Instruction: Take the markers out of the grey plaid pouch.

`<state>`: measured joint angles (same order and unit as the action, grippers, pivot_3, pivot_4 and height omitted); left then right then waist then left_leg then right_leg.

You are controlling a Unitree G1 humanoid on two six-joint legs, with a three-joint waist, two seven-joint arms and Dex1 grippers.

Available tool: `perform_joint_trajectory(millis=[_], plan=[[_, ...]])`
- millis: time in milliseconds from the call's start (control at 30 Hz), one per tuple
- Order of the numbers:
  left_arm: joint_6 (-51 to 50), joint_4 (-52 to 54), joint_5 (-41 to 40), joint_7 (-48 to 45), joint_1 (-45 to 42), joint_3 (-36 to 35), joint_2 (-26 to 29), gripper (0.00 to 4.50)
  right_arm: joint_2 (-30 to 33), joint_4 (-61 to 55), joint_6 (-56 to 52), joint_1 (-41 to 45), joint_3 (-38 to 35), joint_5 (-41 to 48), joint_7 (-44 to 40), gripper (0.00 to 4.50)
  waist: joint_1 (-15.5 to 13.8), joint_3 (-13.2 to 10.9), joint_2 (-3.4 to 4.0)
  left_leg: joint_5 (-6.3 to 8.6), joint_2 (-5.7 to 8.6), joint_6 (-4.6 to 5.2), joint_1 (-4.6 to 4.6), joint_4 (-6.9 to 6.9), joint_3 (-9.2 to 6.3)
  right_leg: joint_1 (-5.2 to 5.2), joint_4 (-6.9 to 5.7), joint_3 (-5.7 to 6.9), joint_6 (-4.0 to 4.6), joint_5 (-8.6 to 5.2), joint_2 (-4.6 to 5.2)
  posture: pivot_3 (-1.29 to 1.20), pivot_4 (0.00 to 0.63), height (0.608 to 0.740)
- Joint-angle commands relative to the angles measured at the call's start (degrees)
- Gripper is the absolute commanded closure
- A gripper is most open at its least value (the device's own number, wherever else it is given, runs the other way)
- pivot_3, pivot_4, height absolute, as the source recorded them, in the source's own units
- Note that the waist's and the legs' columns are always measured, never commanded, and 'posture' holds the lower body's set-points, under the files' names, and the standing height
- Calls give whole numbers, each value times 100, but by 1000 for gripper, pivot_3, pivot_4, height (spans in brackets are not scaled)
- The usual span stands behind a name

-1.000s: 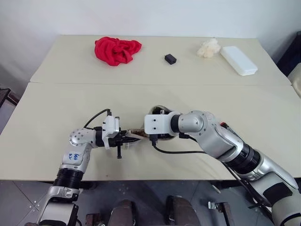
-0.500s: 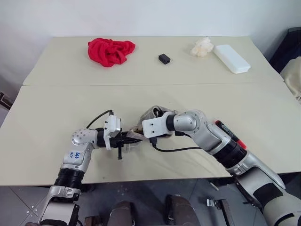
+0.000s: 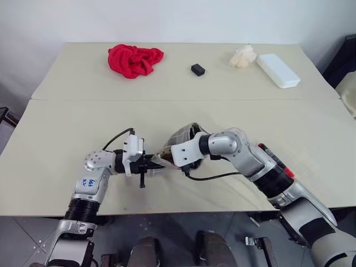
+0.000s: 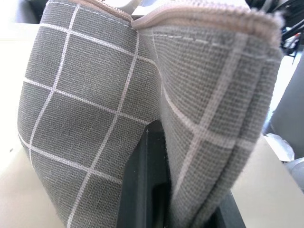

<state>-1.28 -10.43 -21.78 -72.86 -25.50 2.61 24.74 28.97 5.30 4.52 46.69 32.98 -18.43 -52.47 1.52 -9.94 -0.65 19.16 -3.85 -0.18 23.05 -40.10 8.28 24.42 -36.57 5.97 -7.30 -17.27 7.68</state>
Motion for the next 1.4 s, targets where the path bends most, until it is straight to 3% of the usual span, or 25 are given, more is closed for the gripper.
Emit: perform_joint_trajectory(millis=[33,467,667,933,1100,1400], plan=[[62,155,-207,115,-19,-260,61,4500,461,-591,-66,-297,-354,204,-442,3984,5,0,0,0,0,0,0,0,0,0,0,0,0,0,0,0,150,740],[-711,257,-340,523,2,-309,222,4500,450,-1781,548,-844,-770,1331,-816,4006,-12,-1,-1,0,0,0,1,0,0,2,2,0,0,0,0,0,150,740],[-1285,394,-525,774,13,-442,289,4500,483,-1538,735,-902,-906,618,-257,4006,4,-1,0,0,-1,0,0,1,-1,1,1,-1,0,0,-1,0,150,740],[-1687,627,-696,762,49,-386,297,4500,669,-1580,546,-1280,-383,1106,-1304,4006,-7,-1,-1,0,0,0,0,0,-1,0,3,-1,0,0,-1,0,150,740],[-1841,623,-781,890,5,-413,274,4500,404,-1085,1037,-991,-582,418,-400,4006,4,-1,-1,0,-1,-1,-2,-1,-1,0,0,-1,0,0,-2,0,150,740],[-291,43,145,1226,-45,-319,372,4500,922,-1670,-175,-1312,-1234,1251,-954,4006,-50,-1,-1,0,1,0,1,-3,-1,0,3,-1,0,0,0,0,150,740]])
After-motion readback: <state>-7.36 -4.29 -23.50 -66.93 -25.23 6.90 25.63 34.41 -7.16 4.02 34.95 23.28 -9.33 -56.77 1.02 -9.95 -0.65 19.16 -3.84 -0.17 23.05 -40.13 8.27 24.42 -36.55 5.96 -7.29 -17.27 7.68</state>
